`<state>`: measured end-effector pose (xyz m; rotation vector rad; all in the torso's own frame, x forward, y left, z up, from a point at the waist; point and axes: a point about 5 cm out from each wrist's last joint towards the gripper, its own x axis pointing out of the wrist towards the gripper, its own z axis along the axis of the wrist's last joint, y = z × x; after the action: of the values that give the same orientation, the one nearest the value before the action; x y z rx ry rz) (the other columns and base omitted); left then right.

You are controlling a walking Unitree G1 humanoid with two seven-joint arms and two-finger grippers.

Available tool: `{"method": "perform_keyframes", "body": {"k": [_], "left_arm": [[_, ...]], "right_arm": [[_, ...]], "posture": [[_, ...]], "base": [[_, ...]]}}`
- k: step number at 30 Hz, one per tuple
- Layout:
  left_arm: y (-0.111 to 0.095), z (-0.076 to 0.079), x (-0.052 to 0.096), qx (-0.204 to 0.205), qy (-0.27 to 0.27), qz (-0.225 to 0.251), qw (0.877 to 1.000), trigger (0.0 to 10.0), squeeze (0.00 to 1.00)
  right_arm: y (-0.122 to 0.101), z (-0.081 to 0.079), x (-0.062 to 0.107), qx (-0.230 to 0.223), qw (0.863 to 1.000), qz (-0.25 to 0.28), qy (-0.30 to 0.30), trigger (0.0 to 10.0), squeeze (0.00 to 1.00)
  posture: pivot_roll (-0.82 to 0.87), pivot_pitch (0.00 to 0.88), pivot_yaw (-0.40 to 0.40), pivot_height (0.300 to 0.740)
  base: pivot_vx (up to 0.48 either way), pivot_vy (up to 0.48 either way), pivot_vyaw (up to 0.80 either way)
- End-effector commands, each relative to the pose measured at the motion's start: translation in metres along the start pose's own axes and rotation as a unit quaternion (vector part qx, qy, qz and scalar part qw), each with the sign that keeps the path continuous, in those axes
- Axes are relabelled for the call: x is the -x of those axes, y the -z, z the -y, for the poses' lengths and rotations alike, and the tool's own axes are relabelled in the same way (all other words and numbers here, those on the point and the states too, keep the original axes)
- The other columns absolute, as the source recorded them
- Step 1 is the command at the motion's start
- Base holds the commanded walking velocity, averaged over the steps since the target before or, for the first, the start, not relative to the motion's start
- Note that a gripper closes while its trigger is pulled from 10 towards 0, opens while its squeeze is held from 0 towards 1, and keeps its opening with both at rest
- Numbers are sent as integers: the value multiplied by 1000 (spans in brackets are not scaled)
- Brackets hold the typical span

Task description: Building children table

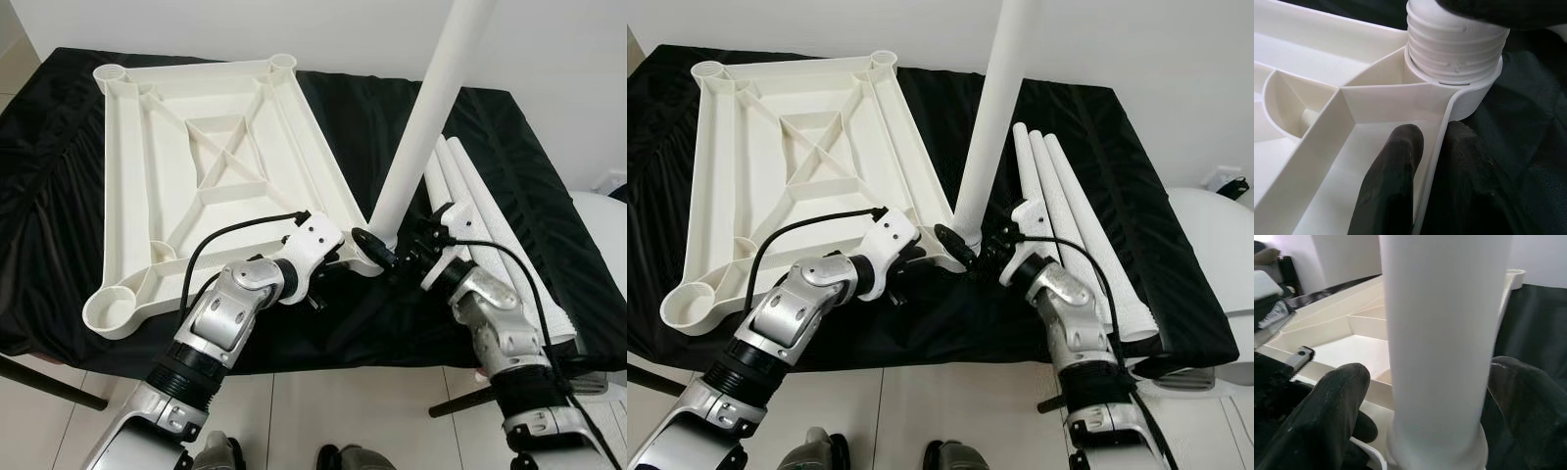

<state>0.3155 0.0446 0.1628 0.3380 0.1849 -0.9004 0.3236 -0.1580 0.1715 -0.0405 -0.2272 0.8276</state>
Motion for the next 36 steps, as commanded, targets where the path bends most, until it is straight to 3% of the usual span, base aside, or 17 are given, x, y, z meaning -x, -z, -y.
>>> {"method": "perform_keyframes", "body": {"k": [1,9,12,20,36], "left_arm": [[-10,-3,3,-19,-27,22,999,10000,0],[-10,0,3,-20,-23,23,999,10000,0],[-9,2,4,-22,-18,22,999,10000,0],[-8,3,6,-25,-12,20,999,10000,0],[-9,4,7,-29,-7,19,999,10000,0]], "right_arm": [[3,0,0,-11,1000,-12,-20,10000,0],[-4,7,-5,-9,999,-18,-50,10000,0],[-10,19,-7,-7,997,-28,-68,10000,0],[-14,29,-8,-13,994,-46,-98,10000,0],[-19,32,-15,-25,985,-64,-160,10000,0]], "posture": [[-35,115,-74,740],[-34,118,-76,740],[-29,125,-75,740],[-23,128,-72,740],[-16,133,-64,740]], "base": [[0,0,0],[0,0,0],[0,0,0],[0,0,0],[0,0,0]]}}
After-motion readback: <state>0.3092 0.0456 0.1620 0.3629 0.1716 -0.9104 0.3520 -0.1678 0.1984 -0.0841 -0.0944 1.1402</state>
